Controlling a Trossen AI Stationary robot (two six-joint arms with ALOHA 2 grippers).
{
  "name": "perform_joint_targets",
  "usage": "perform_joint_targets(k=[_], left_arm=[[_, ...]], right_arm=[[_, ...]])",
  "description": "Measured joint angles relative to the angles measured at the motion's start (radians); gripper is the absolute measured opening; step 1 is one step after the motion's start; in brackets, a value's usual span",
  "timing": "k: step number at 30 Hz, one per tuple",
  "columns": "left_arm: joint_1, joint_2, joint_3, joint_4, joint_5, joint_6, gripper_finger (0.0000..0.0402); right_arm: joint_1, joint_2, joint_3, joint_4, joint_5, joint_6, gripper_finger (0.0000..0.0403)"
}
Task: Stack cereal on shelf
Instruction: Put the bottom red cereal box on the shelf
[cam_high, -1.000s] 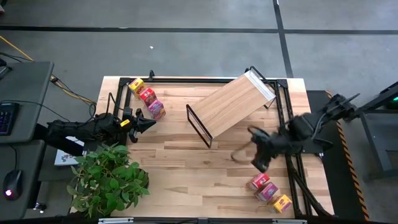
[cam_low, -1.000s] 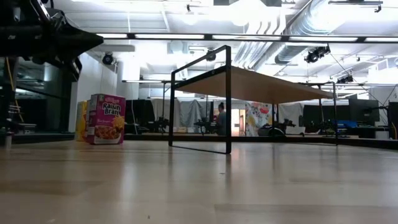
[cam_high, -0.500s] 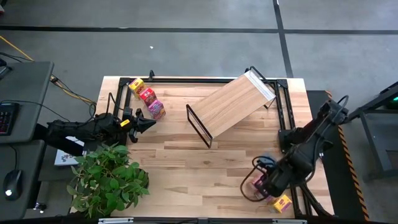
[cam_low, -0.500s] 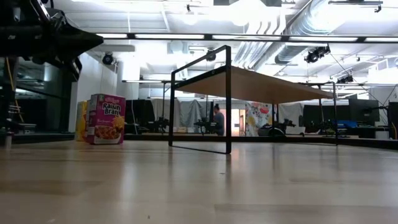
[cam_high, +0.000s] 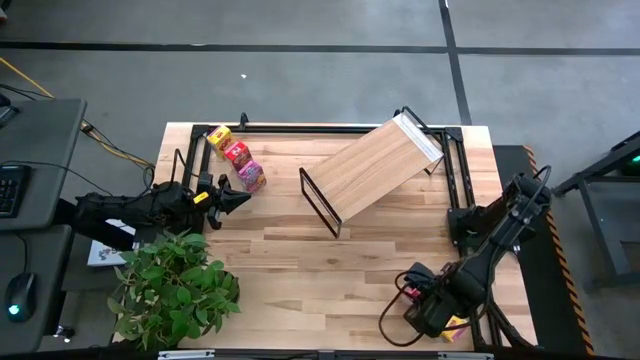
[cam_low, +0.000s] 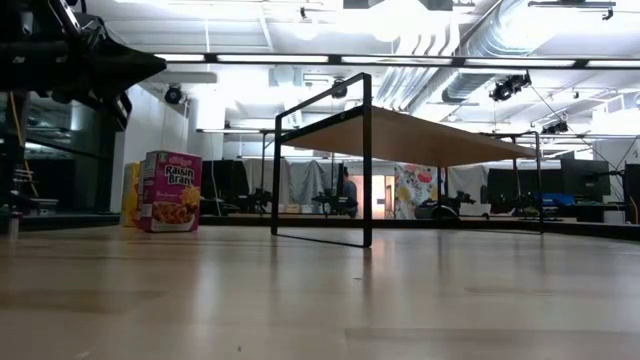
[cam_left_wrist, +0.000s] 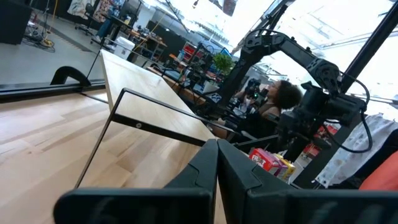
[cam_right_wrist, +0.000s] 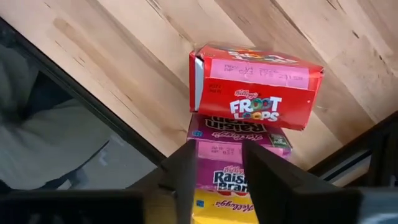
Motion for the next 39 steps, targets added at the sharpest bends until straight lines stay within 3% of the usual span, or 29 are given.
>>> perform_joint_targets(k=[6, 21, 26, 39], left_arm=[[0.0, 0.0, 0.0, 0.0, 0.0, 0.0, 0.0001], [0.0, 0.0, 0.0, 0.0, 0.0, 0.0, 0.0001], [0.0, 0.0, 0.0, 0.0, 0.0, 0.0, 0.0001], [0.0, 0.0, 0.0, 0.0, 0.0, 0.0, 0.0001]], right_arm=[[0.0, 0.0, 0.0, -0.004, 0.042, 0.001, 0.0008], [-0.001, 0.016, 0.0, -0.028, 0.025, 0.005, 0.0001], [-0.002, 0.054, 0.0, -0.03, -0.033, 0.005, 0.0], [-0.002, 0.062, 0.0, -0.065, 0.004, 0.028, 0.0]])
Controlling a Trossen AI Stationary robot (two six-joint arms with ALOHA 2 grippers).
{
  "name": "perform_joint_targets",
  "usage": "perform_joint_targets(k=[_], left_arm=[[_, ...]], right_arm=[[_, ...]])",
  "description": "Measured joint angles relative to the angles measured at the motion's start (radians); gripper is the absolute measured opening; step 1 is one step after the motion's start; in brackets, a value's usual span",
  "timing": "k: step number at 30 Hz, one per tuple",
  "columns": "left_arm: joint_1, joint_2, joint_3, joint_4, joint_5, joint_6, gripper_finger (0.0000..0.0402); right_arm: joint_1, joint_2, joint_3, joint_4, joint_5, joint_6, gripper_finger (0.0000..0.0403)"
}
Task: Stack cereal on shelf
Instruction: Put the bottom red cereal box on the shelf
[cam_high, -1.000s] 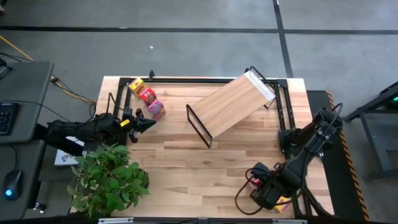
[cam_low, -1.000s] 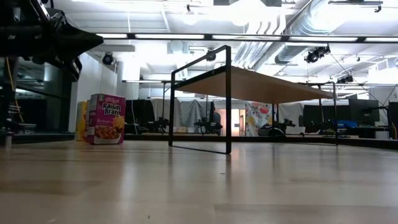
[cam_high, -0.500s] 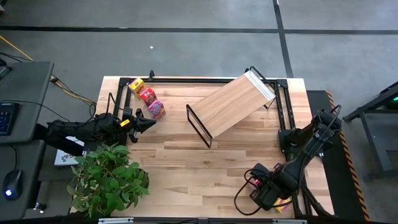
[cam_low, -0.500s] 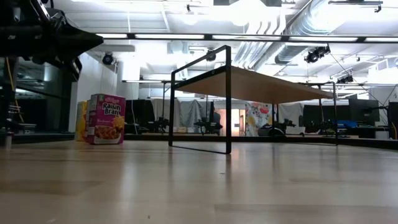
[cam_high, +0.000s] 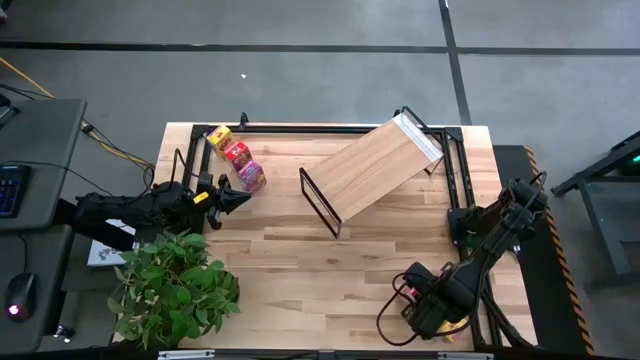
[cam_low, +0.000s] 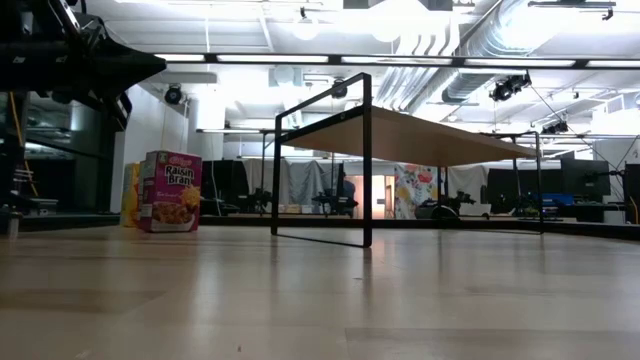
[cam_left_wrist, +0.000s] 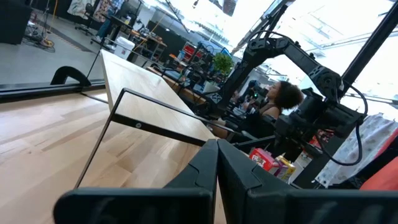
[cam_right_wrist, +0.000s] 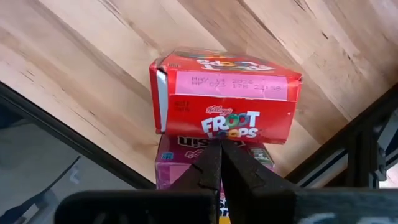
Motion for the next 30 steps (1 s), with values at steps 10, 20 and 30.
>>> perform_joint_targets(k=[10, 20, 30], left_arm=[[0.0, 0.0, 0.0, 0.0, 0.0, 0.0, 0.0001], [0.0, 0.0, 0.0, 0.0, 0.0, 0.0, 0.0001], [0.0, 0.0, 0.0, 0.0, 0.0, 0.0, 0.0001]], right_arm=[[0.0, 0.006, 0.0, -0.003, -0.004, 0.037, 0.0], [0.0, 0.036, 0.0, -0.003, -0.03, 0.053, 0.0], [-0.002, 0.036, 0.0, -0.044, 0.01, 0.11, 0.0]])
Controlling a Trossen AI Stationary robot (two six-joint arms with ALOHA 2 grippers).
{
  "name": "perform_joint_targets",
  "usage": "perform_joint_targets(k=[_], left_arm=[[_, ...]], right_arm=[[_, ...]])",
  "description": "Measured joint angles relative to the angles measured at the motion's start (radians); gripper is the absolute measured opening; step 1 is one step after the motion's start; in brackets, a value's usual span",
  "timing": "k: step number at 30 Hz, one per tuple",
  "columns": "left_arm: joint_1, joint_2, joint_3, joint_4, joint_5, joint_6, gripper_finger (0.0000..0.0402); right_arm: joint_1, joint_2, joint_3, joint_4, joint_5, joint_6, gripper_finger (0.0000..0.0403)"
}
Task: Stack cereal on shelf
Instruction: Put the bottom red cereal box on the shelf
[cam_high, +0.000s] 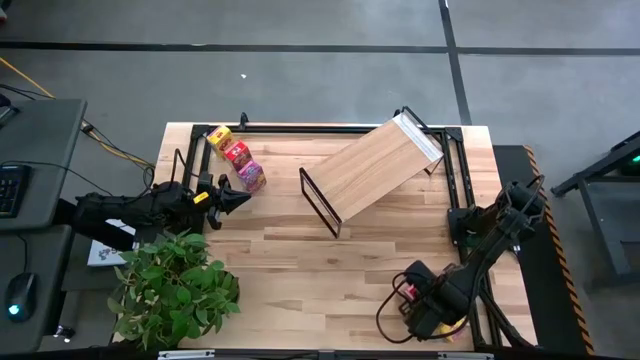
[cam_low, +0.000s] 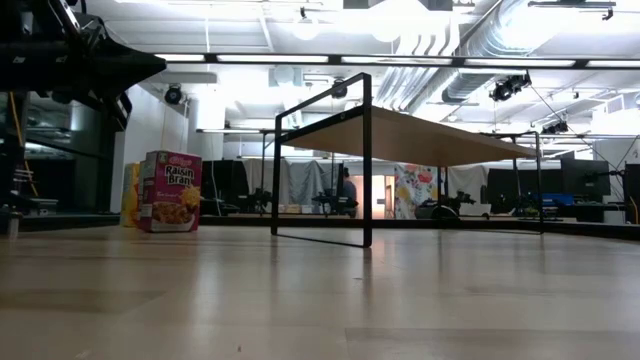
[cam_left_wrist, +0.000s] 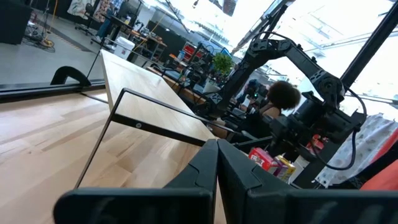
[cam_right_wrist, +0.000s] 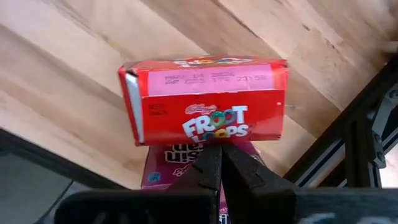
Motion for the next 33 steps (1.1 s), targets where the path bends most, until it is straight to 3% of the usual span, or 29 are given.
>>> perform_joint_targets(k=[10, 20, 27, 33], left_arm=[[0.0, 0.0, 0.0, 0.0, 0.0, 0.0, 0.0001], [0.0, 0.0, 0.0, 0.0, 0.0, 0.0, 0.0001], [0.0, 0.0, 0.0, 0.0, 0.0, 0.0, 0.0001], [0.0, 0.0, 0.0, 0.0, 0.0, 0.0, 0.0001]], right_arm=[[-0.003, 0.0, 0.0, 0.0, -0.028, -0.011, 0.0], [-0.005, 0.0, 0.08, -0.082, -0.06, -0.194, 0.0], [-0.005, -0.001, 0.217, -0.186, 0.074, -0.294, 0.0], [-0.021, -0.001, 0.226, -0.163, 0.151, -0.533, 0.0]])
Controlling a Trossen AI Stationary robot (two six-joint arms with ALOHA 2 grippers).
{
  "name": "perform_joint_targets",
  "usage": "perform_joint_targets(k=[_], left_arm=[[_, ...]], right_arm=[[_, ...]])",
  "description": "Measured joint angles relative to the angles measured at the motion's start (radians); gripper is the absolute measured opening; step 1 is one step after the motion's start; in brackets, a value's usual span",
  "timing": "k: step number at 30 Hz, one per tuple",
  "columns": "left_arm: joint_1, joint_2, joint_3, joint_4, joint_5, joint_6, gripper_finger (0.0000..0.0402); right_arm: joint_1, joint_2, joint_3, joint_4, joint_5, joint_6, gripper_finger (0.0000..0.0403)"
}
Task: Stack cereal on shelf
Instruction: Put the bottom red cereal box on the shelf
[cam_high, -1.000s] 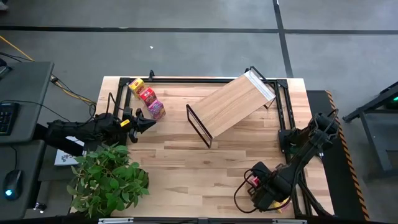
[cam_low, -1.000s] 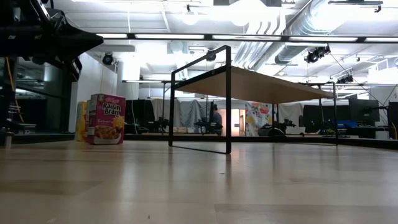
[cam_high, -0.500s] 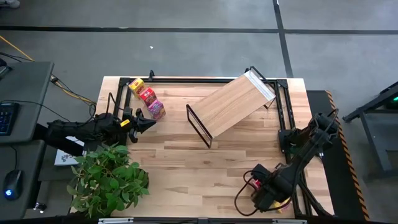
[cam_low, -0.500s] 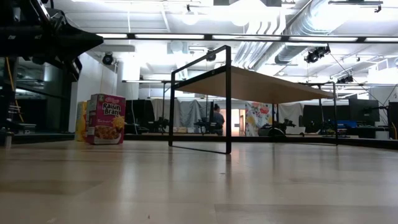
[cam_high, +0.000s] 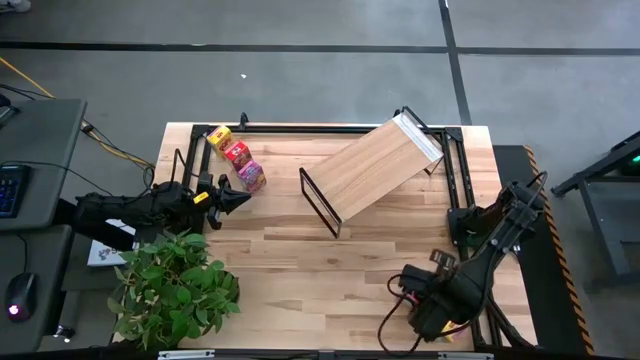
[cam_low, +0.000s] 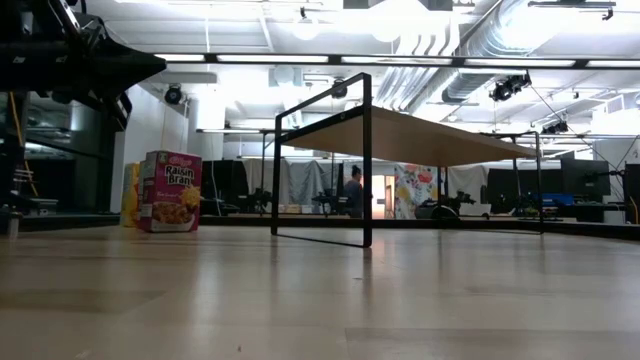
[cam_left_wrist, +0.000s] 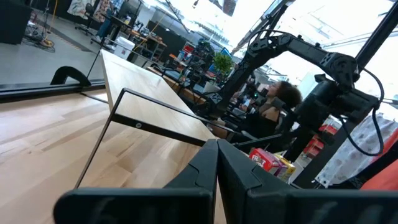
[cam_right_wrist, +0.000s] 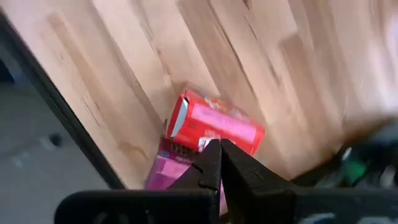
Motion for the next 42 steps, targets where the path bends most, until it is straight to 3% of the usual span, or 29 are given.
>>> perform_joint_targets(k=[4, 7, 14, 18, 22, 36, 42], left_arm=[[0.0, 0.0, 0.0, 0.0, 0.0, 0.0, 0.0001], [0.0, 0.0, 0.0, 0.0, 0.0, 0.0, 0.0001], [0.0, 0.0, 0.0, 0.0, 0.0, 0.0, 0.0001], [0.0, 0.0, 0.0, 0.0, 0.0, 0.0, 0.0001], [0.0, 0.0, 0.0, 0.0, 0.0, 0.0, 0.0001], [0.0, 0.0, 0.0, 0.0, 0.0, 0.0, 0.0001], [0.0, 0.0, 0.0, 0.0, 0.0, 0.0, 0.0001]], right_arm=[[-0.041, 0.0, 0.0, -0.003, 0.005, -0.016, 0.0007], [-0.063, 0.0, 0.0, -0.004, -0.01, -0.023, 0.0042], [-0.067, 0.0, -0.001, -0.004, -0.002, -0.042, 0.0188], [-0.045, 0.0, -0.001, 0.04, 0.008, -0.169, 0.0271], [-0.034, 0.0, -0.001, 0.055, -0.028, -0.303, 0.0319], [-0.009, 0.007, -0.002, 0.057, 0.017, -0.506, 0.0332], [-0.006, 0.082, -0.002, 0.056, -0.076, -0.596, 0.0333]])
